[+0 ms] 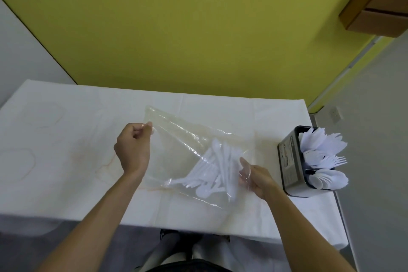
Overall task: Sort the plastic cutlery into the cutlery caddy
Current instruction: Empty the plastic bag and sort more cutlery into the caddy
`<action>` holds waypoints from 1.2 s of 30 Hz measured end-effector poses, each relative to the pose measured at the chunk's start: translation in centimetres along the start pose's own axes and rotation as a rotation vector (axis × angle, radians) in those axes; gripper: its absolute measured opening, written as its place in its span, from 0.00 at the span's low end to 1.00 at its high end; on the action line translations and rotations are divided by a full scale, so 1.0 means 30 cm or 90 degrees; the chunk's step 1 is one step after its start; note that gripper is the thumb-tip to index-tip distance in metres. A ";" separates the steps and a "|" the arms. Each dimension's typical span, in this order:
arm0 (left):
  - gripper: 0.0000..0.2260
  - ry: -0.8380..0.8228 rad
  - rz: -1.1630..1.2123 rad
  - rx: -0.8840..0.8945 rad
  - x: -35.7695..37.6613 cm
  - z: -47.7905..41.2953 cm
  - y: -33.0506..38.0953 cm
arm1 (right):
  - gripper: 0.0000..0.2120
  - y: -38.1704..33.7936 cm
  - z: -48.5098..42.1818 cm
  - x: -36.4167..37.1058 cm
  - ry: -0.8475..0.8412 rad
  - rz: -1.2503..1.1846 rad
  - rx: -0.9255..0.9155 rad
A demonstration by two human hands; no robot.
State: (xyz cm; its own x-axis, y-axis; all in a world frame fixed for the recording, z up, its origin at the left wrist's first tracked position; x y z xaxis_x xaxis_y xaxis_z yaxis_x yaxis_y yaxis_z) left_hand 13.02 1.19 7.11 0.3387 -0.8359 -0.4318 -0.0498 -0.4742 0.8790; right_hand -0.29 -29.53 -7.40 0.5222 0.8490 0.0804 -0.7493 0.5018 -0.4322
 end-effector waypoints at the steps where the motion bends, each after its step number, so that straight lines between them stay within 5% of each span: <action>1: 0.09 0.024 0.002 -0.003 -0.004 -0.002 0.006 | 0.17 -0.007 0.002 0.009 0.015 0.043 -0.020; 5: 0.09 0.097 -0.010 -0.012 -0.012 -0.012 0.004 | 0.23 -0.009 0.018 0.025 0.146 0.146 -0.099; 10: 0.14 0.027 -0.168 -0.079 -0.002 -0.036 -0.148 | 0.28 0.010 0.024 0.050 0.237 0.252 -0.174; 15: 0.37 -0.115 -0.212 -0.101 0.049 0.053 -0.244 | 0.17 0.002 0.042 0.096 0.247 0.377 -0.401; 18: 0.37 -0.235 -0.240 -0.053 0.114 0.135 -0.281 | 0.04 -0.014 0.050 0.174 0.224 0.550 -0.585; 20: 0.33 -0.332 -0.299 0.005 0.160 0.184 -0.290 | 0.14 -0.008 0.032 0.231 0.146 0.732 -0.672; 24: 0.31 -0.428 -0.363 0.048 0.227 0.246 -0.283 | 0.43 -0.005 0.005 0.309 0.038 1.054 -0.715; 27: 0.30 -0.445 -0.350 0.006 0.251 0.261 -0.293 | 0.56 0.006 -0.011 0.356 0.034 1.218 -0.673; 32: 0.29 -0.486 -0.322 -0.011 0.268 0.265 -0.314 | 0.51 0.014 -0.010 0.424 0.015 1.358 -0.520; 36: 0.27 -0.516 -0.314 -0.028 0.280 0.270 -0.328 | 0.37 0.018 -0.007 0.416 -0.015 1.311 -0.673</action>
State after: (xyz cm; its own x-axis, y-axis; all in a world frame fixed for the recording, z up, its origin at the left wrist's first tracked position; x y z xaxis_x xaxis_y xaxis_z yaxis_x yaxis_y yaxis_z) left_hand 8.76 -3.40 -6.82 -0.4440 -0.4892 -0.7507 -0.0342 -0.8279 0.5598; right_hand 5.91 -18.69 -6.80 -0.3930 -0.0579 -0.9177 0.3125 -0.9470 -0.0741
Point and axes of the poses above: each hand's wrist, its own z-axis away from the middle knuckle, its own x-axis out of the palm, y = z × x, the point moved 5 cm from there along -z, towards the middle knuckle, and after that the axes turned 12 degrees about x, right-handed, at the moved point
